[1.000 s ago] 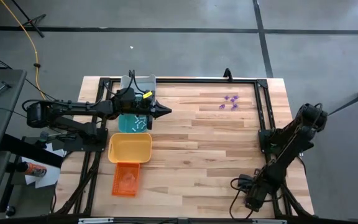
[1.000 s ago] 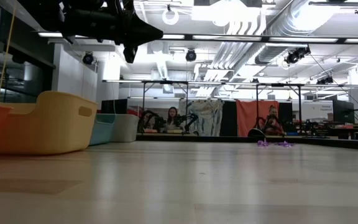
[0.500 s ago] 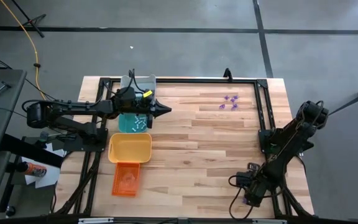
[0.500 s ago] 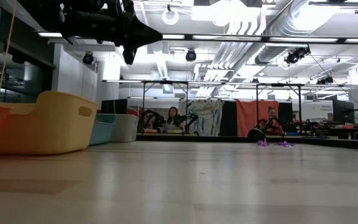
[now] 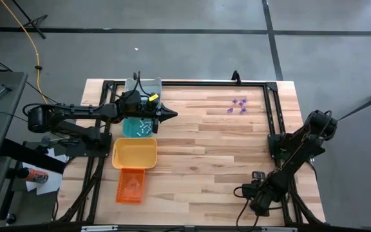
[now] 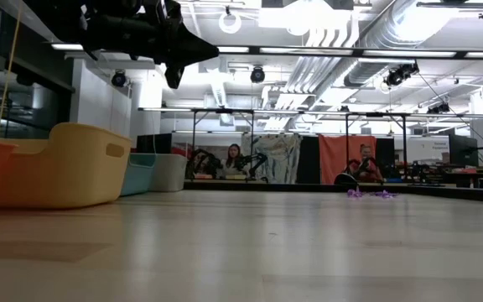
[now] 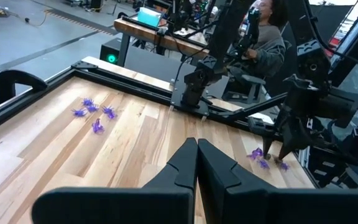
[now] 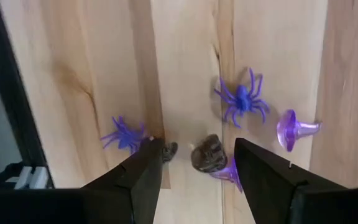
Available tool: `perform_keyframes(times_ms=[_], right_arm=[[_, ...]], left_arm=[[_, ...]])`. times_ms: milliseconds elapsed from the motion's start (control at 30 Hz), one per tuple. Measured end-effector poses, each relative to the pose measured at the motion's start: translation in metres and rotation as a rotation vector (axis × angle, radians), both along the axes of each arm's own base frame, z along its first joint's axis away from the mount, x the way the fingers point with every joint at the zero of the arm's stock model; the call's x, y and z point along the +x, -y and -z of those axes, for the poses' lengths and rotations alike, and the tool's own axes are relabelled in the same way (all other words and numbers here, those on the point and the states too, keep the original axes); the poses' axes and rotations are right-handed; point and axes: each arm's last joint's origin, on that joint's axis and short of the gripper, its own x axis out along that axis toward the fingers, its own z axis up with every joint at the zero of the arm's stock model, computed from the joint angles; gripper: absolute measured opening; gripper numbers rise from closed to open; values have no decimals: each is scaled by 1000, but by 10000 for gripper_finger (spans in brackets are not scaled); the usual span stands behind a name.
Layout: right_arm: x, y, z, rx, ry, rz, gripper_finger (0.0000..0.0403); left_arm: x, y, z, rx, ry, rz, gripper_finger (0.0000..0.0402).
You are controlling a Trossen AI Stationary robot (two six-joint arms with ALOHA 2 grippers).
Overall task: Sort Halloween decoration
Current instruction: Put the black skull toy in the white bin
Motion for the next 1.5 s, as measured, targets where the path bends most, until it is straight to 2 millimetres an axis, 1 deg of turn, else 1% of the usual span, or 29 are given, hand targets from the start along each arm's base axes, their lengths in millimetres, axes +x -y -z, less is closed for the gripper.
perform_keyframes(times_ms=[267, 500, 700, 833, 1067, 1167, 1267, 1500], right_arm=[[-1, 0, 2, -18, -9, -20, 193], [-2, -2, 14, -49, -45, -51, 193], [-1, -3, 16, -55, -52, -51, 191], [-2, -2, 16, -72, -52, -50, 170], [0, 1, 16, -82, -59, -39, 101], [1, 2, 16, -82, -60, -34, 80], [2, 2, 16, -82, -60, -30, 71], [2, 3, 16, -91, -67, -18, 71]], left_arm=[[0, 0, 0, 2, 0, -14, 0], [0, -1, 0, 3, 0, -24, 0], [0, -1, 0, 4, 0, -31, 0], [0, -1, 0, 6, -1, -42, 0], [0, -1, 0, 6, -1, -42, 0], [0, -1, 0, 6, -1, -42, 0], [0, -1, 0, 6, -1, -42, 0], [0, -1, 0, 6, -1, -41, 0]])
